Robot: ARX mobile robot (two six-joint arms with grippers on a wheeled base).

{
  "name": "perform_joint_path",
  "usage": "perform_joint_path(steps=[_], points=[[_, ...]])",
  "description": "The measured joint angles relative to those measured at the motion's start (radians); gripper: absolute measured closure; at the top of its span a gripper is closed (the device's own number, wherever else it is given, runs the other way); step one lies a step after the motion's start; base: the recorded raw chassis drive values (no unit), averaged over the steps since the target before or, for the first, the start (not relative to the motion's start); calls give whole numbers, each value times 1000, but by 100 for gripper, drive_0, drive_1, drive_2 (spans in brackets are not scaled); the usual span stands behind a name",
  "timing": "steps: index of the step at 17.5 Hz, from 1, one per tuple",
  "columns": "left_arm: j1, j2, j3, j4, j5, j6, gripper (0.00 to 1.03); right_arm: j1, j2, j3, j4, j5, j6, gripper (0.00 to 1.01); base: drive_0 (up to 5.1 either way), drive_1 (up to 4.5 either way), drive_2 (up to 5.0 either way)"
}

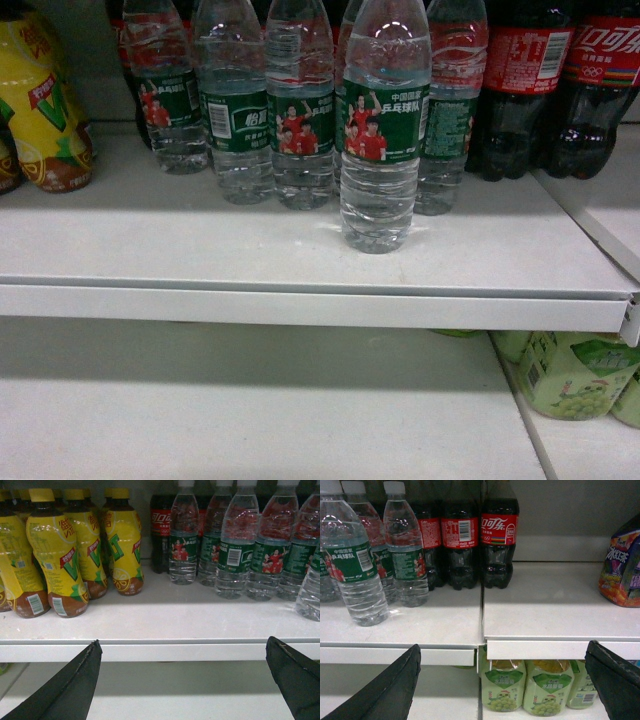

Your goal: Move water from second to third shelf

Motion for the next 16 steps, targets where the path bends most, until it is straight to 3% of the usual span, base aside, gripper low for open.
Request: perform_joint_path(steps=[16], points=[[0,0,0,0,0,0,5,0,0,0,0,0,0,3,0,0,0]])
